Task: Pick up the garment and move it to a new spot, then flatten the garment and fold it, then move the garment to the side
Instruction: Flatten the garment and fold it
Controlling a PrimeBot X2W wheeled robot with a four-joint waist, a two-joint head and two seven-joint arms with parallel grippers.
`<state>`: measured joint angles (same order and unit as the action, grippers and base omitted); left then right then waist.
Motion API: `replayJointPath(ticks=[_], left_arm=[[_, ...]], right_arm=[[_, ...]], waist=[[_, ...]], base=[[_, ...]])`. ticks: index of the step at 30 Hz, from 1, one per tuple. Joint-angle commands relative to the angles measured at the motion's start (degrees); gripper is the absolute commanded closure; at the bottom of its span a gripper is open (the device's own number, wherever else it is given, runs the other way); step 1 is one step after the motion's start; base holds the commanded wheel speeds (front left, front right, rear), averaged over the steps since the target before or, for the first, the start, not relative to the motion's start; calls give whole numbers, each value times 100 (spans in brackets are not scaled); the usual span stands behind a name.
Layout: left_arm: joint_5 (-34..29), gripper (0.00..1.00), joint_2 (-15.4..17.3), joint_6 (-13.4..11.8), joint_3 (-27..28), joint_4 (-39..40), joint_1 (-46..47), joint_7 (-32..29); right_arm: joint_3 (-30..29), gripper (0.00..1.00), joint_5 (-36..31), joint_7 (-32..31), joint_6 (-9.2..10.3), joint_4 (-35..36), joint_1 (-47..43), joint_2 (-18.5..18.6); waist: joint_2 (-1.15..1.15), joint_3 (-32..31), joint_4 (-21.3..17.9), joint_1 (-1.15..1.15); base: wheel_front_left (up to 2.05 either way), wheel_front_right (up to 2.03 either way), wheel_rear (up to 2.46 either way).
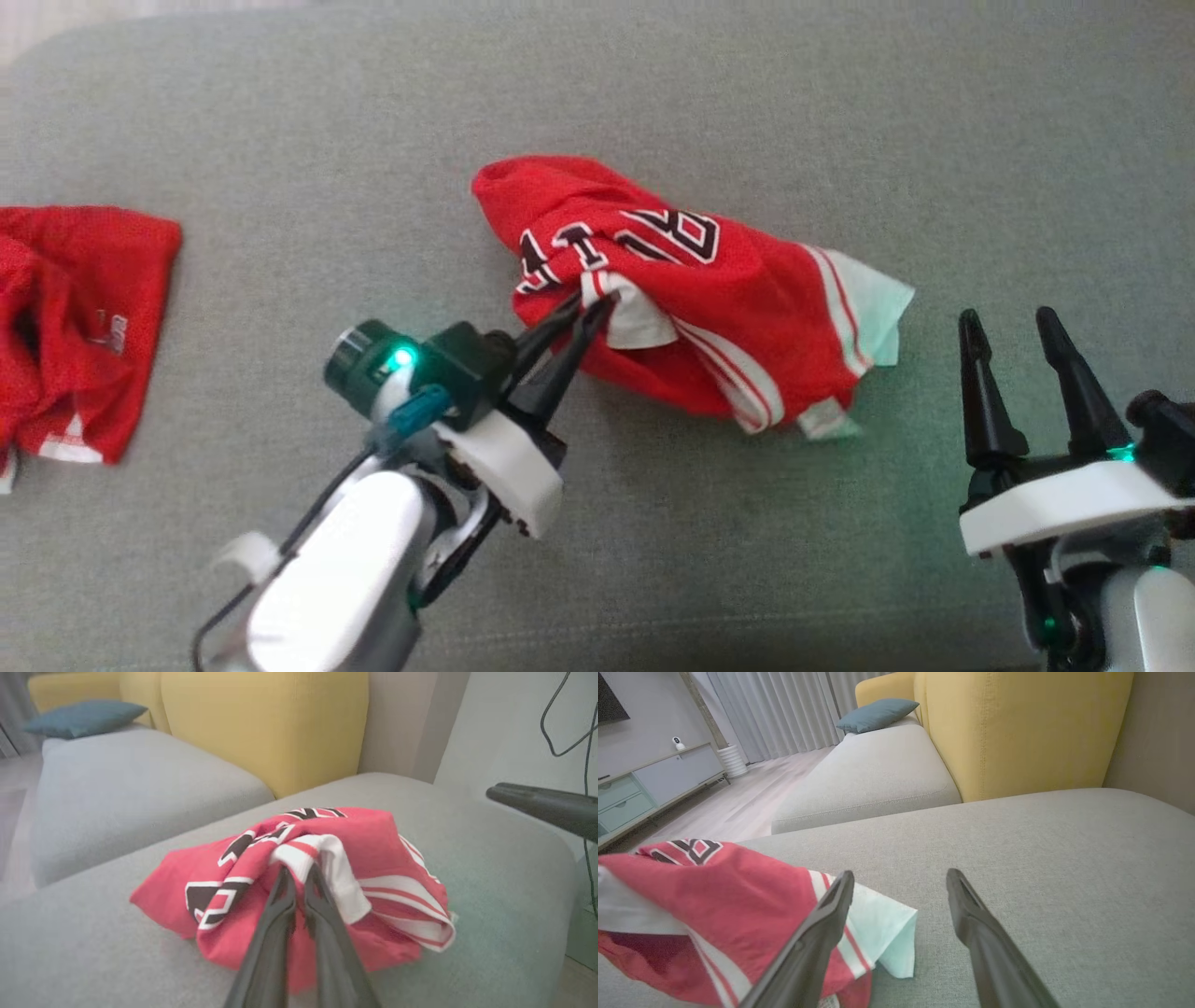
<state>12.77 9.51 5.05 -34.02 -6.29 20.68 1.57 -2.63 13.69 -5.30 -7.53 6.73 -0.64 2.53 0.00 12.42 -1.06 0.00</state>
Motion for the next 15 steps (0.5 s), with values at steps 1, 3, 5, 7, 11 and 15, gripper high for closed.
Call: replayJointPath(ticks=[1,3,5,7,11,15], left_arm=[[44,100,173,-29,292,388,60,-50],[108,100,294,-33,355,716,-12,-175],[149,100,431,-42,416,1046,-77,-327],[198,100,563,-56,469,1331,-146,-534],[334,100,740,-56,552,1817,-172,-943],[402,100,737,-63,590,2044,-33,-1122]], right_arm=[[92,0,51,26,4,191,84,34],[82,0,61,14,4,192,56,34],[86,0,80,0,4,193,28,34],[94,0,101,-12,4,189,2,34],[117,0,135,-31,4,179,-31,34],[153,0,155,-34,4,162,-31,34]], waist=[[0,-87,63,0],[0,-146,96,0],[0,-190,119,0],[0,-238,135,0],[0,-305,138,0],[0,-352,92,0]], base=[[0,0,0],[0,0,0],[0,0,0],[0,0,0],[0,0,0],[0,0,0]])
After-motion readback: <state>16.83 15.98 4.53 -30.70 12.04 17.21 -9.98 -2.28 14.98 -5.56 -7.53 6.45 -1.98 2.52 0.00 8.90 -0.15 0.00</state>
